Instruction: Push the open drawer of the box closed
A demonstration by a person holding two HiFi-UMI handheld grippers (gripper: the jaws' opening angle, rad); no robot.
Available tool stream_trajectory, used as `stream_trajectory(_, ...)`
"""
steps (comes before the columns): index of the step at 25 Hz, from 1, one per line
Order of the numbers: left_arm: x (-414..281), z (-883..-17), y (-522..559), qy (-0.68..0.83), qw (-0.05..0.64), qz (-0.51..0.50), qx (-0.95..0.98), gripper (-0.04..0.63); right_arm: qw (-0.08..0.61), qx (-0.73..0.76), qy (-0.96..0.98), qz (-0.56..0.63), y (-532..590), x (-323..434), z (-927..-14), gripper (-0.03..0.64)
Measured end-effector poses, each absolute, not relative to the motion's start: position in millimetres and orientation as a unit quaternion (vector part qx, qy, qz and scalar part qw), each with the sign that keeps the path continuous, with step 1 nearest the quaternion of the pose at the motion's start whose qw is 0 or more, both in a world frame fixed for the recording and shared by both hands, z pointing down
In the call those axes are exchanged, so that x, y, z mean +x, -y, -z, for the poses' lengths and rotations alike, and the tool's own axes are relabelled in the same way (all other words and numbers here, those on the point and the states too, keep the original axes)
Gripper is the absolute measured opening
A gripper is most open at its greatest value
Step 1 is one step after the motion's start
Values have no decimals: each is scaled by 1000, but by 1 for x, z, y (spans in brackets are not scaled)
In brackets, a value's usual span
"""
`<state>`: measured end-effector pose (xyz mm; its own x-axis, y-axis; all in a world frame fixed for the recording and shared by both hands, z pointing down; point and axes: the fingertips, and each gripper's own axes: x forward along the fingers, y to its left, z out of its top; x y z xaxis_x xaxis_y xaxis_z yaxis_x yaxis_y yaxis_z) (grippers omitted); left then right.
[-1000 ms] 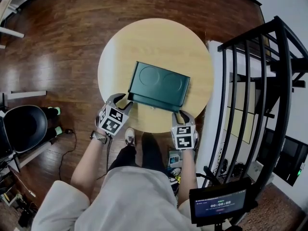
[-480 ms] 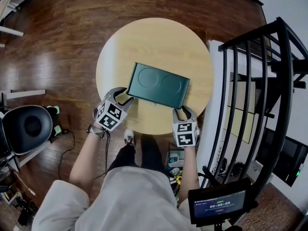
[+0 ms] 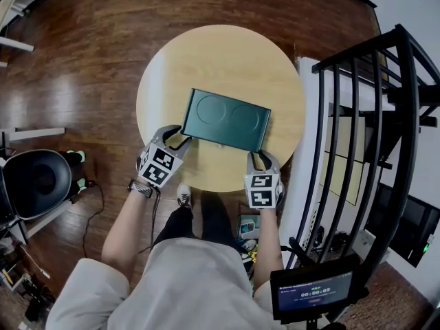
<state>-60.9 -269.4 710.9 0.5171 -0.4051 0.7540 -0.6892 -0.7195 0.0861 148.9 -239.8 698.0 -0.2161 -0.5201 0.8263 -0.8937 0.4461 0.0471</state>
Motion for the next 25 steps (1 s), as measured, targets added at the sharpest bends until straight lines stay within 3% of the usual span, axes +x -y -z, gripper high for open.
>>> stream_trajectory(9,-62,-710,269,360,232,-365,827,173,398,479,744,-242,243,152,-697,91)
stream_trajectory(17,-59,-687,264,375,225,-352,827,172,386,502,737,-235,240,173,-680,91)
stream_trajectory(25,-45,-625,252,400,207,-271,851,98,290,530,760,-241,224,147,-620,79)
